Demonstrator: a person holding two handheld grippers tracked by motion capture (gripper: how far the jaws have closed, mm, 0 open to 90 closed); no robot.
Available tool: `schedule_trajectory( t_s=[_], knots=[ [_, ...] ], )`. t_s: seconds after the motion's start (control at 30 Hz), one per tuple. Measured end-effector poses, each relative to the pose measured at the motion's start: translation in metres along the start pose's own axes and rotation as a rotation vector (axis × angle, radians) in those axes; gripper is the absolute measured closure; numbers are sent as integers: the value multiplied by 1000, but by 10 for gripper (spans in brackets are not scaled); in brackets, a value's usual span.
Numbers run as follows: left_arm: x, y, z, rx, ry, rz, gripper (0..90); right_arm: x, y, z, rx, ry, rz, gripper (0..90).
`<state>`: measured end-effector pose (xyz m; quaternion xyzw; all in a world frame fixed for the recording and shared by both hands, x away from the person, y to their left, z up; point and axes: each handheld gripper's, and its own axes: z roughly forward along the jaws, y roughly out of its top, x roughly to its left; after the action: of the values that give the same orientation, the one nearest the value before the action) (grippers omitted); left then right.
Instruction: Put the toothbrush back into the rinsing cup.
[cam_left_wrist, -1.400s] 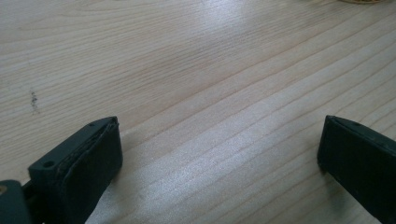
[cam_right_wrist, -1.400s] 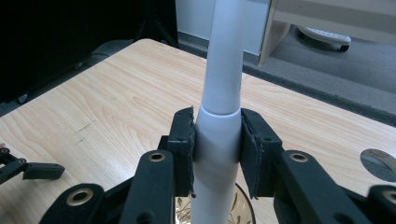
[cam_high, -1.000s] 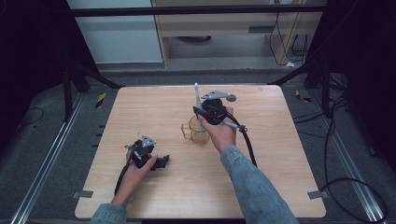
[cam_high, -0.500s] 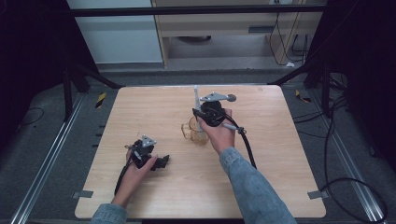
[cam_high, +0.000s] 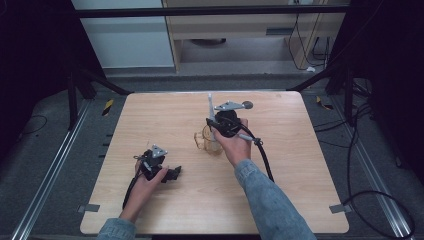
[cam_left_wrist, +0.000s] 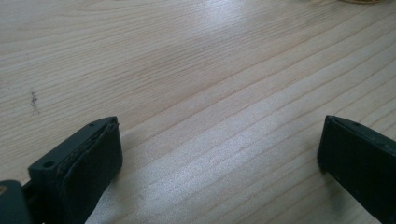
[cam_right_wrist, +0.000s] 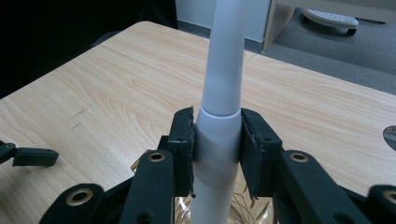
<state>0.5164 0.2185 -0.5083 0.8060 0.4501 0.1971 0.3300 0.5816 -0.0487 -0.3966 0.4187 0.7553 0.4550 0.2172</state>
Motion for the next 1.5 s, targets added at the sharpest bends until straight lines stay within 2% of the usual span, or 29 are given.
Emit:
schedule_trajectory(
  t_s=[1.5],
  knots=[
    [0, 0, 0, 0, 0, 0, 0, 1, -5, 11, 34, 14, 16, 676]
  ],
)
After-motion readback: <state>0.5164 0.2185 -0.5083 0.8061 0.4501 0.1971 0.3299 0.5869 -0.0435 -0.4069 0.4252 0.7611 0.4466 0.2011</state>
